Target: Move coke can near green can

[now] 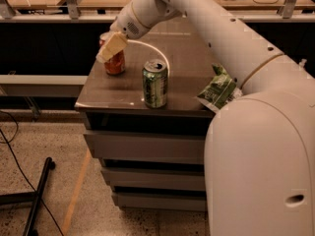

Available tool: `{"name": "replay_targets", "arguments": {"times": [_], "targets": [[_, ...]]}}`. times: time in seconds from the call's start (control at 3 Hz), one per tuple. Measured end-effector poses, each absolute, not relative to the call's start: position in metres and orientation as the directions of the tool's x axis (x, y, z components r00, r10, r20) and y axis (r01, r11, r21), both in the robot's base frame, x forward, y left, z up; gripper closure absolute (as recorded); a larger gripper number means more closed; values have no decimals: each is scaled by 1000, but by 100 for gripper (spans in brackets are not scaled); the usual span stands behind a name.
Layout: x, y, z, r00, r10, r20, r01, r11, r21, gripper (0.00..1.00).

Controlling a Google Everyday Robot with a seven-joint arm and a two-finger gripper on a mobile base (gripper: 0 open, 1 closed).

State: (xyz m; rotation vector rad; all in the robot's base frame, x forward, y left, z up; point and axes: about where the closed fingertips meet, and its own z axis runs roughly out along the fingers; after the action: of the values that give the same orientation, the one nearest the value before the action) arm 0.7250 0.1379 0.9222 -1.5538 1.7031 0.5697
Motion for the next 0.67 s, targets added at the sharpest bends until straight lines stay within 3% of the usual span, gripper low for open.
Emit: {"name": "replay_targets", "arguments": {"times": [0.33,0.67], "targets": [[728,142,913,2,-640,-769,-978,161,-136,45],[730,148,910,3,-642,-767,-982,141,-123,77]]}}
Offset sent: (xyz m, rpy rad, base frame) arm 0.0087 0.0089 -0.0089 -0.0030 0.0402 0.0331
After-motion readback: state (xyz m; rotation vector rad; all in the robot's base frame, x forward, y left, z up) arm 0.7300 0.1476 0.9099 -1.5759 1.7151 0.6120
